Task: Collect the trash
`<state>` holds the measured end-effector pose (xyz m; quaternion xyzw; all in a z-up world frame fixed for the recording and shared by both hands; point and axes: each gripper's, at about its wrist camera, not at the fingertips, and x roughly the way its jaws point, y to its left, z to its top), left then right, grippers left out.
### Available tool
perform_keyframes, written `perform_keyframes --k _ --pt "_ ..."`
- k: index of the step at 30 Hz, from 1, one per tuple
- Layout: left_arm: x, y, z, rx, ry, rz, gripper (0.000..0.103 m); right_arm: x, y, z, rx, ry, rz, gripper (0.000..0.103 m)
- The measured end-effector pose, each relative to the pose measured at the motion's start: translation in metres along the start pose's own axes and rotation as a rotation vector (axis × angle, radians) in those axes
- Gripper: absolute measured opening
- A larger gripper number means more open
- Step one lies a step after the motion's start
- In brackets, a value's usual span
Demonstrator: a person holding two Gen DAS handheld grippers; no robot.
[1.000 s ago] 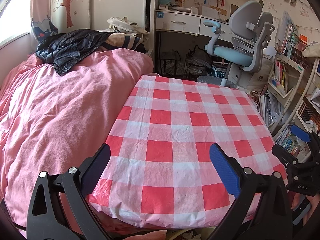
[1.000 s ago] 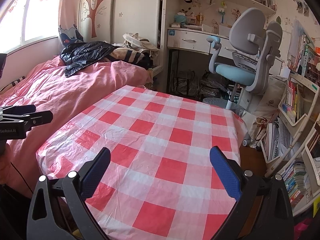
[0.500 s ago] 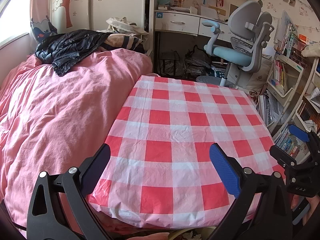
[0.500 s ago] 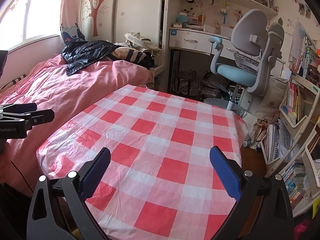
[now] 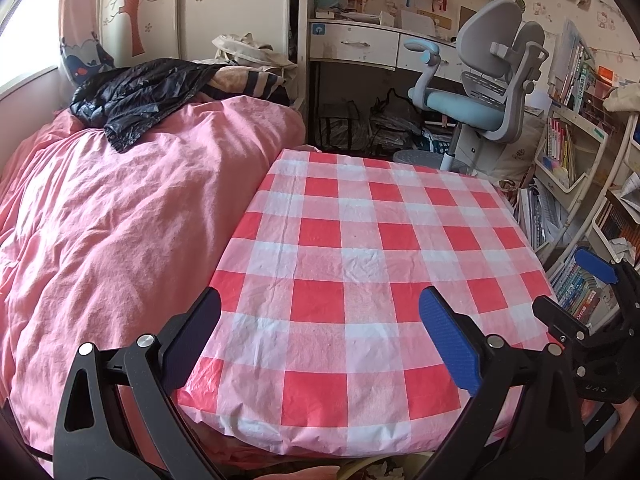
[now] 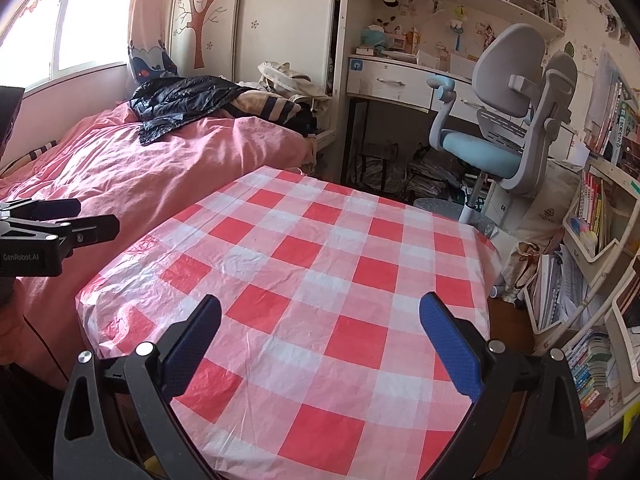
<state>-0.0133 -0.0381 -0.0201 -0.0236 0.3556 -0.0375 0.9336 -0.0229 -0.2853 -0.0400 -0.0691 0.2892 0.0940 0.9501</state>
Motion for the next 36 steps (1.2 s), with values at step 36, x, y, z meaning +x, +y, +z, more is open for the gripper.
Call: perform_keyframes --k 36 --pt "0.021 -0.019 -0.005 0.066 0.049 0.024 0.096 0.028 -0.019 -0.006 0.050 0.086 0.029 0.095"
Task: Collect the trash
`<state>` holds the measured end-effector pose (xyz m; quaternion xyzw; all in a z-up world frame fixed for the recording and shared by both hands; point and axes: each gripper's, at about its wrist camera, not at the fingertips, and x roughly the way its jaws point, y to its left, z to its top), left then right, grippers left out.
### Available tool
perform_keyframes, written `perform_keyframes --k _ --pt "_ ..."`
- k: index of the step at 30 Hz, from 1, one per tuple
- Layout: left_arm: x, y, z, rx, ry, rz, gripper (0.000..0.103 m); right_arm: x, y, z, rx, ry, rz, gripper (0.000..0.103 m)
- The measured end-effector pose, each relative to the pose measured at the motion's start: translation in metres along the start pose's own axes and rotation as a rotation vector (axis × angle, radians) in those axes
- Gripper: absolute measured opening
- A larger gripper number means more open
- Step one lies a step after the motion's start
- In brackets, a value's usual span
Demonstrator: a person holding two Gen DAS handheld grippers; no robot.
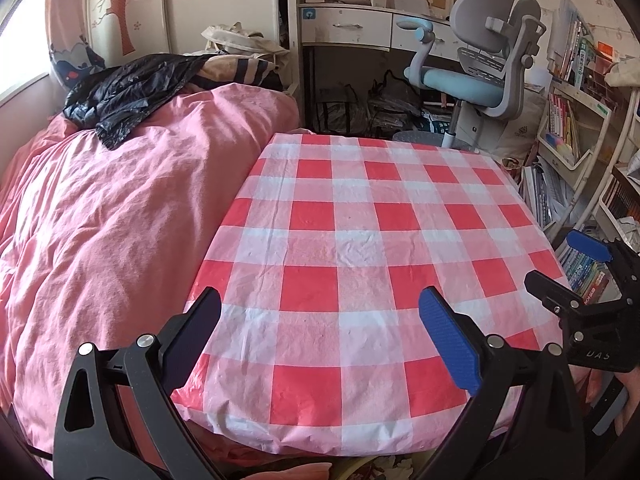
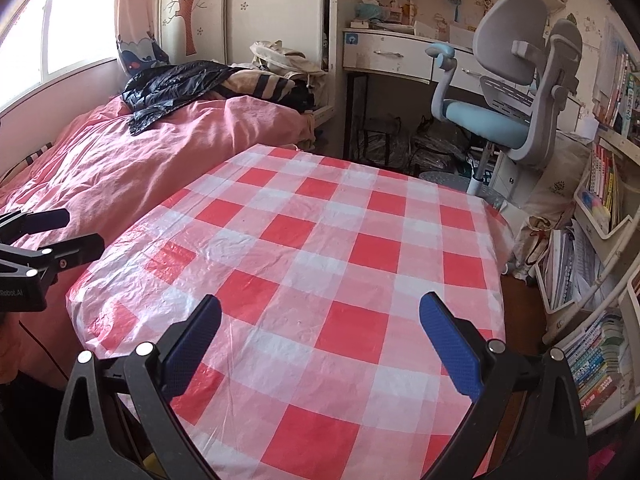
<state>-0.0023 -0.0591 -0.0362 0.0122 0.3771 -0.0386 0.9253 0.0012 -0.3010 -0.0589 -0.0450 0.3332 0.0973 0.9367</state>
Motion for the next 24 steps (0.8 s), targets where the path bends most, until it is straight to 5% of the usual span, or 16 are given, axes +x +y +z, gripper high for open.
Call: perform_keyframes --k 8,11,24 --pt "0.000 0.008 0.009 -0.044 -0.047 -0.047 0.096 0.017 -0.007 -0.002 0.009 0.062 -0.006 0.095" --pt "0.004 0.008 0.017 -0.033 -0.063 -0.010 0.096 0.027 -0.009 -0.003 -0.002 0.091 -0.014 0.095" --pt "0.061 0.016 0.050 -0.057 0.114 0.038 0.096 0.090 -0.033 -0.013 0.027 0.278 -0.046 0.095"
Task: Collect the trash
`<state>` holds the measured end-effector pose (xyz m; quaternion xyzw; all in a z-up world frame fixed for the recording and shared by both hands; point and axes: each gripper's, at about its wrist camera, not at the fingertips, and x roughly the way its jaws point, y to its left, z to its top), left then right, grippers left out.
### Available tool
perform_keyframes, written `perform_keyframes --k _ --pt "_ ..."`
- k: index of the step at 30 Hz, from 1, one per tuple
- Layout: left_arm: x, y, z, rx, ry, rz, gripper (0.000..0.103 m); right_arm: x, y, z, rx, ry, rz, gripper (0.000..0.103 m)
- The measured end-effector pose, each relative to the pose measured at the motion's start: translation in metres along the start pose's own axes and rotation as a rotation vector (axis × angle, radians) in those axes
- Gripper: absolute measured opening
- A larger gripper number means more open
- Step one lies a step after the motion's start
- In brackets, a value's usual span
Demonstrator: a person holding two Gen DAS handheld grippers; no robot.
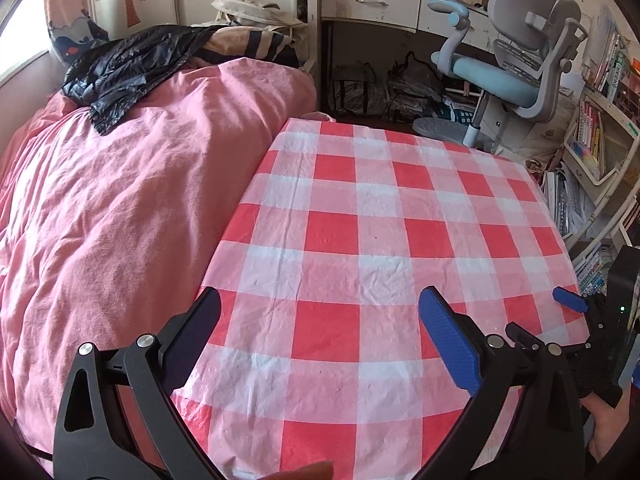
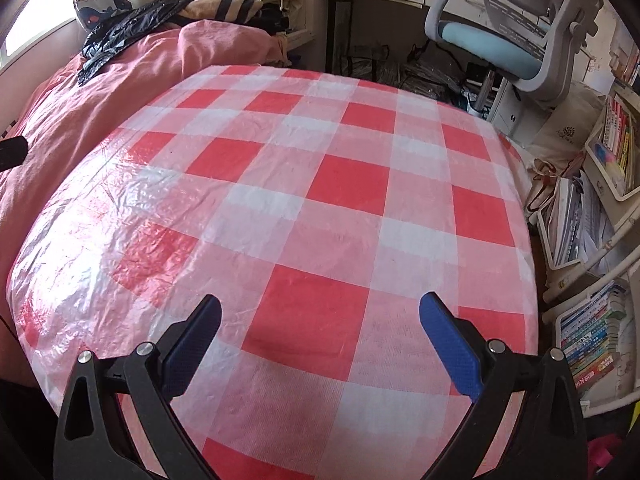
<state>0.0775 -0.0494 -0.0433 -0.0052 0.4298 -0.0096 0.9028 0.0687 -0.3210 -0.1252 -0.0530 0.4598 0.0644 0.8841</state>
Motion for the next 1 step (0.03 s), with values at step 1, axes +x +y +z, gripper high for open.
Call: perform_keyframes --k 1 --pt "0.0000 0.0016 0.0009 -0.003 0.002 0.002 0.096 0.0044 -0.0009 0.0003 0.001 0.015 0.003 0.095"
